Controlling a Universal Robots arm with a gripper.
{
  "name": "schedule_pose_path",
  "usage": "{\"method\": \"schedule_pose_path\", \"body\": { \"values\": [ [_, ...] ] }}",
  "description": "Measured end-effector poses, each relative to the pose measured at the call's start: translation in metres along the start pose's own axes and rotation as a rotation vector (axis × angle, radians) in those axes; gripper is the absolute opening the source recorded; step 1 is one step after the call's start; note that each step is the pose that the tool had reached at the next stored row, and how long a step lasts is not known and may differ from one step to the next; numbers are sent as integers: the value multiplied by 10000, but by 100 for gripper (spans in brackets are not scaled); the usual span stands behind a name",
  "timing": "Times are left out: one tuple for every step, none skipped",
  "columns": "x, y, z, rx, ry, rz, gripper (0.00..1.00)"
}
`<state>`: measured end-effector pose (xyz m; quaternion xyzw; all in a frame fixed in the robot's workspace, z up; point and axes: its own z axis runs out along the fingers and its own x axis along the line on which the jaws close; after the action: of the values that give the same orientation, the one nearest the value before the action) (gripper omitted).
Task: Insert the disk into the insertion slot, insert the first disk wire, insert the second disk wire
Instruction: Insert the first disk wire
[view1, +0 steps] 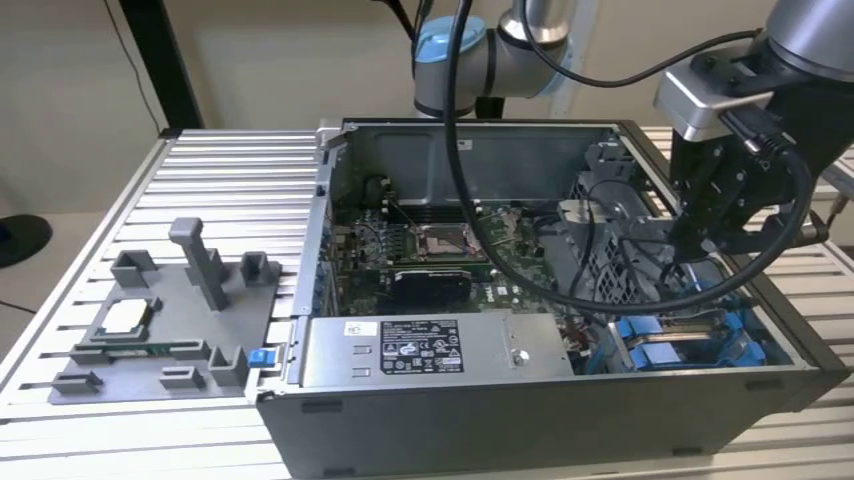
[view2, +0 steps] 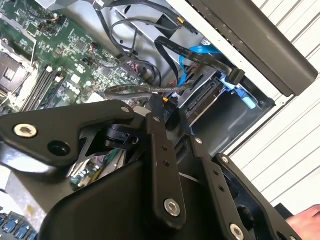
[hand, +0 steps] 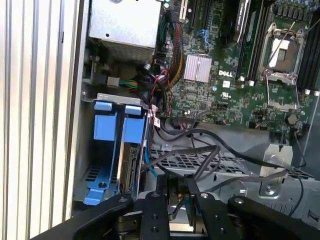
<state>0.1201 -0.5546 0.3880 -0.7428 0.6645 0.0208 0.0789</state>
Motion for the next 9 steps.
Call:
{"method": "schedule_pose_path", "body": {
  "values": [
    [2,1,11,13,3,-2,100],
    [2,1,15,15,4,-3,100],
    [2,2,15,16,4,-3,100],
    [2,2,14,16,5,-3,100],
    [2,1,10,17,3,-3,100],
    [0,0,-6,17,-1,-2,100],
    [-3,-2,-28,18,-6,-2,100],
    [-6,-4,-48,19,-13,-1,100],
    [-7,-5,-59,22,-17,-1,100]
  ]
}}
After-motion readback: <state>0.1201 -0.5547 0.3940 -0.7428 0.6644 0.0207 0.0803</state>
